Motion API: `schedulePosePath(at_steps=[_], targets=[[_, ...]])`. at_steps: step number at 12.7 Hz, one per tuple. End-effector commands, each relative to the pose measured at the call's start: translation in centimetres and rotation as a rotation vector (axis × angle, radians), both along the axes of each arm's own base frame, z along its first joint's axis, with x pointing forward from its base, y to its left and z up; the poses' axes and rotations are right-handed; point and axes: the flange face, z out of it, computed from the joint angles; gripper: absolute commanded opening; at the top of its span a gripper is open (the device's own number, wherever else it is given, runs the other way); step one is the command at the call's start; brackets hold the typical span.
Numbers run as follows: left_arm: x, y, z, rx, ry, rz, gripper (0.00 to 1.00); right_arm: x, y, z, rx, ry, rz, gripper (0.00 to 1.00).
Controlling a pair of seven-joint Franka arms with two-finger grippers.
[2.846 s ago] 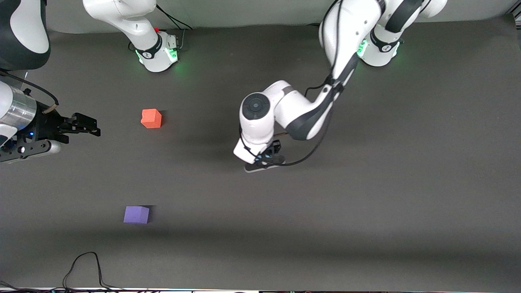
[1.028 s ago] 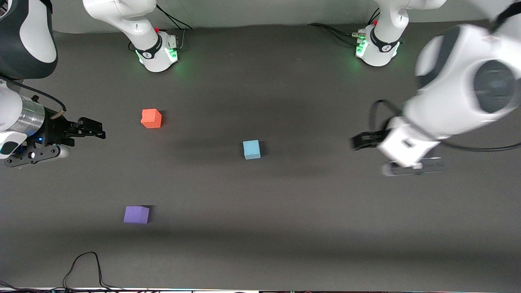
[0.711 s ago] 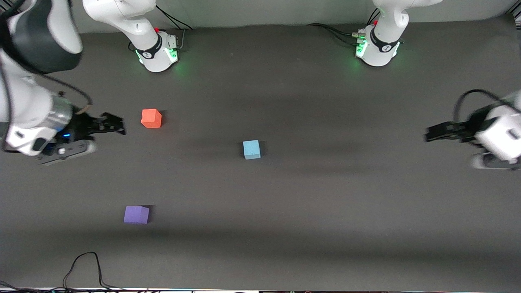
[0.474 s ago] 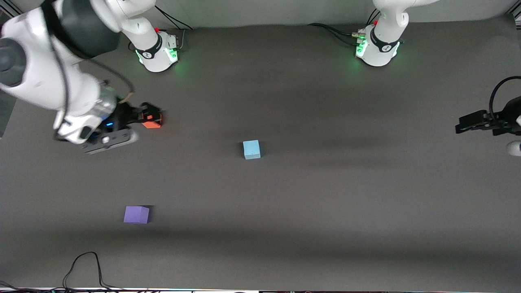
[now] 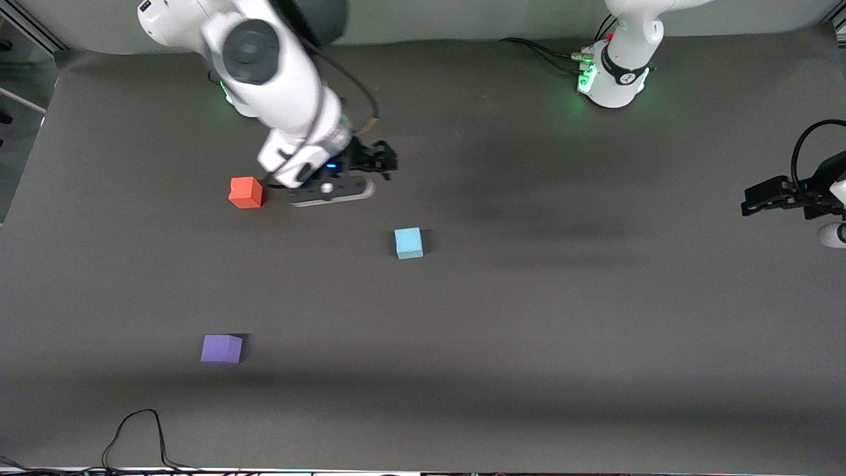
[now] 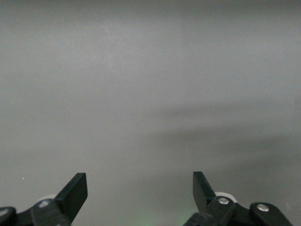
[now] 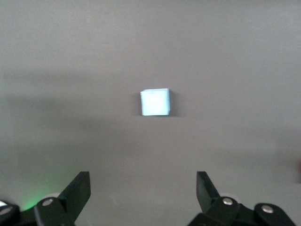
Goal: Place blue block between orange and purple blocks
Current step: 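Lower the right gripper over the light blue block and close on it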
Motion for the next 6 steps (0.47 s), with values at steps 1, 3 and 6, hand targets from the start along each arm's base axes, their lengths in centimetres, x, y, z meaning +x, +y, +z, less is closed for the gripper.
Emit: schedulePosePath(at_steps=[1, 3, 6], targets=[[-0.8, -0.2, 0.5, 0.019, -0.025, -0.016, 1.00, 1.7, 1.6, -3.5, -0.012, 0.003, -0.037, 1.00], [-0.7, -0.1, 0.7, 0.019, -0.039, -0.008, 1.00, 2.0, 2.0, -7.5, -0.021, -0.009, -0.034, 1.00], [-0.8, 0.0, 0.9, 0.020, -0.038, -0.014, 1.00, 0.3, 3.0, -14.8, -0.015, -0.070, -0.001, 1.00]])
